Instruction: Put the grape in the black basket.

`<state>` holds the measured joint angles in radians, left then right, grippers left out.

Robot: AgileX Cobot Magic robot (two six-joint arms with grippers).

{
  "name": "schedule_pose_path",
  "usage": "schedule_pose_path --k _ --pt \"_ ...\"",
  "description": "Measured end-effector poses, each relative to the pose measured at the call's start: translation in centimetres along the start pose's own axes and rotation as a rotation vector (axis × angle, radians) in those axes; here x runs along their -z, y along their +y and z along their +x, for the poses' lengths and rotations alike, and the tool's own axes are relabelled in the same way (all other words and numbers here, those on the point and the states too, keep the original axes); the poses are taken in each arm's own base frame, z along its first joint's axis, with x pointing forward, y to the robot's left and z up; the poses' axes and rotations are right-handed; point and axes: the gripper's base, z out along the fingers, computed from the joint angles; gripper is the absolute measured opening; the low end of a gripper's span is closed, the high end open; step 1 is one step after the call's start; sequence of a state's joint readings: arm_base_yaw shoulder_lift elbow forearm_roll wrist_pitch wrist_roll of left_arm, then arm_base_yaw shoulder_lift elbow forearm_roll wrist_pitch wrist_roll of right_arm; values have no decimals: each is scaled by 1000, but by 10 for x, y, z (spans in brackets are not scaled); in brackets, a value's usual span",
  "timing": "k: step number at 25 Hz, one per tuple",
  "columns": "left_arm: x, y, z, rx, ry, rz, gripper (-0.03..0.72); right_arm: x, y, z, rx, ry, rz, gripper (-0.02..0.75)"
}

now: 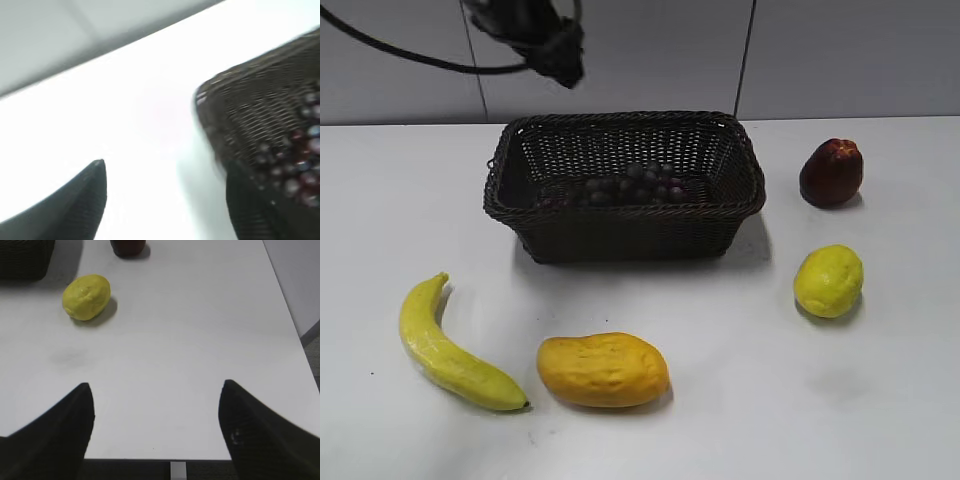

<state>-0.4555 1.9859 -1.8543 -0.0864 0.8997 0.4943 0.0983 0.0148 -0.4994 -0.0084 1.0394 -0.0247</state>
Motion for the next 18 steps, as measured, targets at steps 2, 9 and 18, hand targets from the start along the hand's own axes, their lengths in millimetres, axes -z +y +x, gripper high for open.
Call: schedule_pose_path --k 2,9,18 --pt "19 25 14 105 29 -28 567 0 0 0 0 0 0 588" --pt "89 98 72 489 120 -127 564 0 0 0 0 0 0 588" --pt "158 121 132 767 112 -212 542 0 0 0 0 0 0 588"
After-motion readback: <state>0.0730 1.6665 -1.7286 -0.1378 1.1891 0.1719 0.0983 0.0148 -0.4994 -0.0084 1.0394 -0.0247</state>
